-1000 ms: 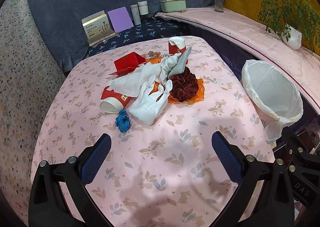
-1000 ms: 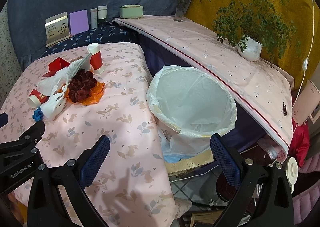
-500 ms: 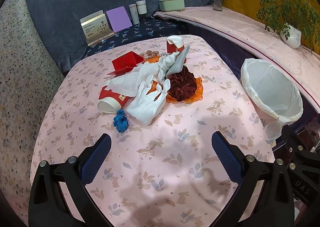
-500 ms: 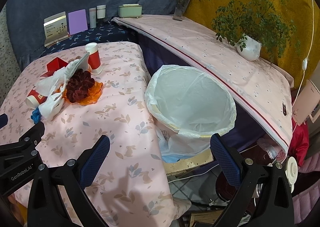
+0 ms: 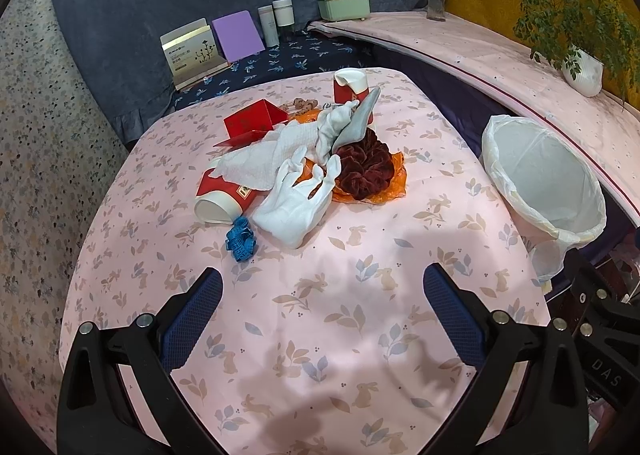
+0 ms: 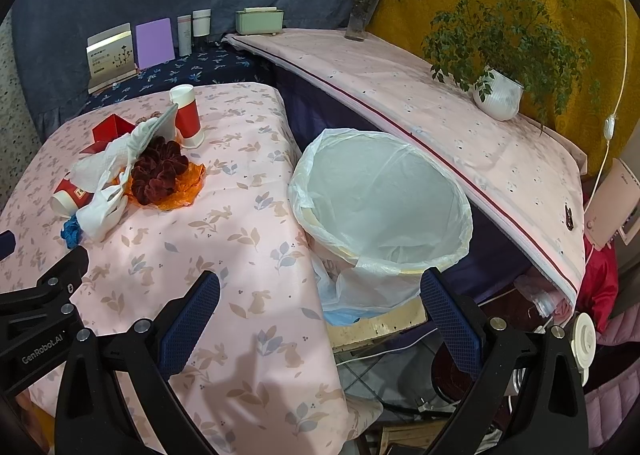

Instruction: Collect trash

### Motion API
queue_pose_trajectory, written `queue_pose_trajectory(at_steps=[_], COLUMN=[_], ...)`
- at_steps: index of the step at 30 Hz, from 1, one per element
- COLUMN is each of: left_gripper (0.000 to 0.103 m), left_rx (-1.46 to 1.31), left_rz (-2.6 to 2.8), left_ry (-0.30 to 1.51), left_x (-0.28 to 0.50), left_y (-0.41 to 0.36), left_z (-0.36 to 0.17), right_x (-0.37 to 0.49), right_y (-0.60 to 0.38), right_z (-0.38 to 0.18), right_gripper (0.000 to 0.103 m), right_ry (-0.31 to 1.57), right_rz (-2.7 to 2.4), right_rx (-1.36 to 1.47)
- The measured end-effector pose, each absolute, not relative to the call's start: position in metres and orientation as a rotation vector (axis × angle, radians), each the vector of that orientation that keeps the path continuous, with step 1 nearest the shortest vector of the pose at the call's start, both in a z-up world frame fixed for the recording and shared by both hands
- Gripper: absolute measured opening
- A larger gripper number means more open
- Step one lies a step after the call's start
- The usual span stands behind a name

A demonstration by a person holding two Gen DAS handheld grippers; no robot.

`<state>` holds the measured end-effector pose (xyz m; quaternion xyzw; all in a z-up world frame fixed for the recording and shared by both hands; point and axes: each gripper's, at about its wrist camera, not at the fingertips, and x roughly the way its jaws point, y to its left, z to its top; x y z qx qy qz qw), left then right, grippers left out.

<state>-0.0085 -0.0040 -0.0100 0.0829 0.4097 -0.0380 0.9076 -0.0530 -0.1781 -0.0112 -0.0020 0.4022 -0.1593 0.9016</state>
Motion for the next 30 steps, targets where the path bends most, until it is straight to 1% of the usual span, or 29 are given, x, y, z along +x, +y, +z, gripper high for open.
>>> queue_pose_trajectory(at_steps=[30], left_gripper=[0.096], left_rx=[0.172], left_rz=[-0.08], left_ry=[0.846], left_x=[-0.0076], left_y=[-0.0053], left_z=[-0.0117], right_x=[-0.0539], right_y=[-0.1775], right_z=[-0.0101], right_gripper=[0.096], right_ry=[0.83], right_rz=[-0.337], right_rx=[-0.005])
